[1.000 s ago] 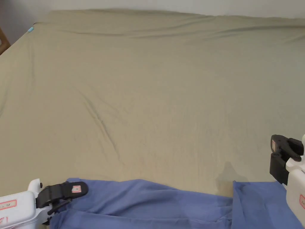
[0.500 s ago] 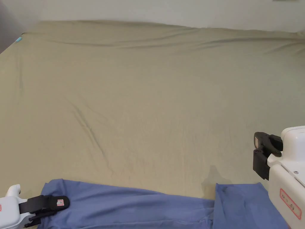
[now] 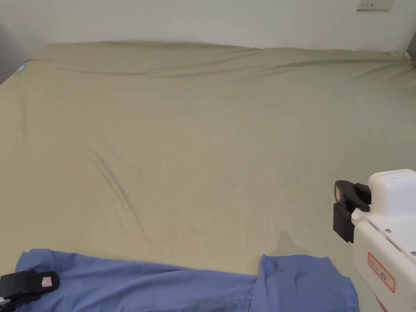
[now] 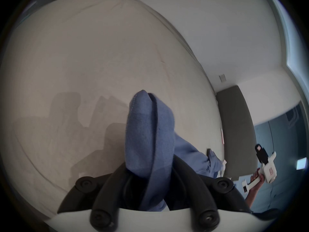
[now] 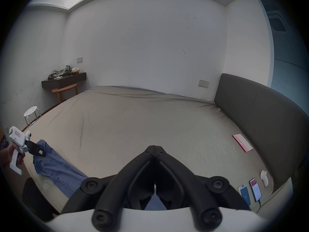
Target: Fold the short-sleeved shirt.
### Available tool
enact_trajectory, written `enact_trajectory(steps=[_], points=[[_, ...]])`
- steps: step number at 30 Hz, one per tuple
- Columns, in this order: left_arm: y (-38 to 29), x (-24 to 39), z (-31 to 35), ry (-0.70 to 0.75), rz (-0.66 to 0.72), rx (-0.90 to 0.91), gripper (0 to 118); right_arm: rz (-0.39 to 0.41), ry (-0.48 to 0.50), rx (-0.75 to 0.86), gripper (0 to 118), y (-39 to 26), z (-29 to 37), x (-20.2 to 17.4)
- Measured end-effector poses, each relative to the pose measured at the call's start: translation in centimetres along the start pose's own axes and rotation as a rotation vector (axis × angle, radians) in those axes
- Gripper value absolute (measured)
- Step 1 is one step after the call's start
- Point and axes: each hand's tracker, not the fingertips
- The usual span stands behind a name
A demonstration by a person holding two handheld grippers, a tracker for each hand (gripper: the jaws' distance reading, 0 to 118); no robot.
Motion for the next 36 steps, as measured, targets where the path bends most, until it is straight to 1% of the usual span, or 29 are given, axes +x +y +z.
enact_trajectory(steps=[4, 8, 12, 14, 20, 21, 25, 28, 29, 30, 31, 32, 33, 34, 36], points=[[-0.6, 6.0, -0.1, -0.065, -0.077, -0.039, 8, 0.002, 0.011, 0.016, 0, 0.2, 0.5, 0.0], [-1.3, 11.1, -2.4, -0.083, -0.171, -0.118, 8, 0.003, 0.019, 0.037, 0, 0.1, 1.4, 0.5], [-2.7, 14.5, -6.5, -0.098, -0.178, -0.189, 8, -0.003, 0.002, 0.050, 0, -0.3, 2.5, 1.9], [-3.6, 15.8, -9.1, -0.075, -0.192, -0.222, 8, -0.017, -0.011, 0.054, 0, -0.5, 2.9, 2.8], [-5.6, 18.6, -16.3, -0.020, -0.148, -0.285, 8, -0.050, -0.044, 0.055, 0, -1.2, 3.7, 5.1], [-5.5, 18.2, -17.8, -0.007, -0.146, -0.291, 8, -0.051, -0.050, 0.054, 0, -1.3, 3.7, 5.4], [-7.5, 19.5, -20.6, 0.058, -0.169, -0.326, 10, -0.069, -0.066, 0.048, 0, -1.8, 3.6, 6.5], [-8.6, 19.8, -21.8, 0.067, -0.164, -0.354, 27, -0.076, -0.075, 0.043, 0, -1.9, 3.3, 7.1], [-8.8, 20.3, -21.9, 0.023, -0.149, -0.370, 33, -0.080, -0.077, 0.042, 0, -2.0, 3.2, 7.2], [-8.9, 20.4, -21.8, -0.031, -0.118, -0.376, 58, -0.083, -0.078, 0.042, 0, -2.0, 3.2, 7.3], [-8.8, 20.4, -21.4, -0.085, -0.079, -0.374, 94, -0.085, -0.078, 0.040, 0, -2.0, 3.1, 7.3], [-8.6, 20.5, -20.7, -0.129, -0.040, -0.357, 112, -0.084, -0.077, 0.040, 0, -2.0, 3.1, 7.3], [-8.0, 20.9, -20.0, -0.172, -0.017, -0.336, 118, -0.083, -0.077, 0.040, 0, -1.9, 3.1, 7.3], [-7.4, 20.9, -19.0, -0.216, 0.005, -0.295, 118, -0.081, -0.077, 0.042, 0, -1.9, 3.1, 7.2], [-6.3, 20.7, -17.0, -0.241, 0.006, -0.251, 118, -0.081, -0.075, 0.045, 0, -1.8, 3.2, 7.1]])
